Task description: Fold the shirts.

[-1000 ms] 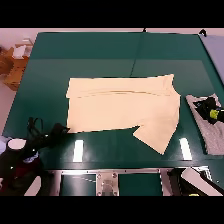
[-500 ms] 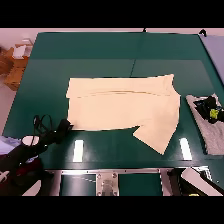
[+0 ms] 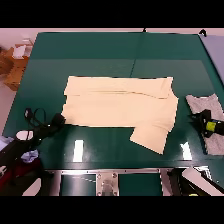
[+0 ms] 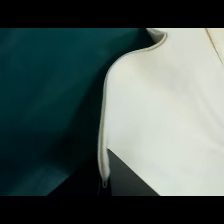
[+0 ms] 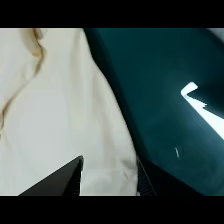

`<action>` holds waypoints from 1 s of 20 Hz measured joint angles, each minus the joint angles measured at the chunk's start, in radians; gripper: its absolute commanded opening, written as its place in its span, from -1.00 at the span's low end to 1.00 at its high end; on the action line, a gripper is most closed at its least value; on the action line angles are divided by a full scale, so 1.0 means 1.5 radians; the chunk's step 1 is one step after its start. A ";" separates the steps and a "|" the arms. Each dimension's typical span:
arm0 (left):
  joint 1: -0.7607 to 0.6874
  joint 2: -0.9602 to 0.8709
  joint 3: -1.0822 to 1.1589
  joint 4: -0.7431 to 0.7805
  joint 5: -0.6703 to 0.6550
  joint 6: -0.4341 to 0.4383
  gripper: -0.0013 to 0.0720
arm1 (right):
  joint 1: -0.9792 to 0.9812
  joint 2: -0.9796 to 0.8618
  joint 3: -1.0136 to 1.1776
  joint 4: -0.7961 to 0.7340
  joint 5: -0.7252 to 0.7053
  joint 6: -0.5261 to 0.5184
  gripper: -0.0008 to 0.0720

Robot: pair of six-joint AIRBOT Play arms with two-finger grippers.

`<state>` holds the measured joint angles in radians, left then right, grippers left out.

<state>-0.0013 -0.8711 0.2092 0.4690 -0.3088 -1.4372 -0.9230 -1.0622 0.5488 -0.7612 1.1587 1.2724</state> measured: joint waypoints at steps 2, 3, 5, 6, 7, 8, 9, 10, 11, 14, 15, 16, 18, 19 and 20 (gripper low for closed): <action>0.022 0.000 0.009 0.019 -0.024 0.019 -0.90 | 0.014 0.001 -0.058 -0.008 0.011 0.000 0.15; 0.028 0.000 0.011 0.024 -0.032 0.027 -0.90 | 0.027 0.001 -0.089 -0.011 0.011 -0.006 0.15; 0.037 0.000 0.014 0.032 -0.043 0.040 -0.90 | 0.056 0.001 -0.141 -0.009 0.004 -0.022 0.15; 0.040 0.000 0.016 0.035 -0.048 0.044 -0.90 | 0.071 0.002 -0.160 -0.002 -0.001 -0.032 0.15; 0.042 0.000 0.016 0.037 -0.050 0.047 -0.90 | 0.087 0.002 -0.176 0.002 -0.004 -0.039 0.15; 0.043 0.000 0.017 0.038 -0.053 0.050 -0.90 | 0.099 0.002 -0.186 0.002 -0.014 -0.045 0.15; 0.044 0.000 0.017 0.039 -0.055 0.051 -0.90 | 0.112 0.003 -0.195 0.006 -0.026 -0.050 0.15; 0.045 0.000 0.018 0.039 -0.057 0.052 -0.90 | 0.123 0.003 -0.201 0.008 -0.036 -0.054 0.15; 0.045 0.000 0.018 0.040 -0.059 0.053 -0.90 | 0.132 0.002 -0.205 0.012 -0.044 -0.058 0.15; 0.046 0.000 0.018 0.041 -0.067 0.055 -0.90 | 0.148 0.000 -0.211 0.027 -0.056 -0.076 -0.54; 0.046 0.000 0.018 0.041 -0.071 0.055 -0.90 | 0.151 0.000 -0.211 0.024 -0.067 -0.089 -0.90; 0.046 0.000 0.018 0.041 -0.077 0.056 -0.90 | 0.152 -0.001 -0.211 0.029 -0.072 -0.101 -0.93; 0.046 0.002 0.023 0.045 -0.099 0.056 -0.91 | 0.154 0.005 -0.201 0.043 -0.063 -0.117 -0.93; 0.046 0.003 0.033 0.054 -0.117 0.056 -0.91 | 0.155 0.014 -0.193 0.040 -0.054 -0.116 -0.93; 0.046 0.004 0.049 0.072 -0.140 0.054 -0.91 | 0.155 0.029 -0.180 0.036 -0.043 -0.103 -0.94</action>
<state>0.0677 -0.8646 0.2821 0.5777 -0.5194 -1.3567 -0.6907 -1.0191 0.2787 -0.7071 1.0946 1.1179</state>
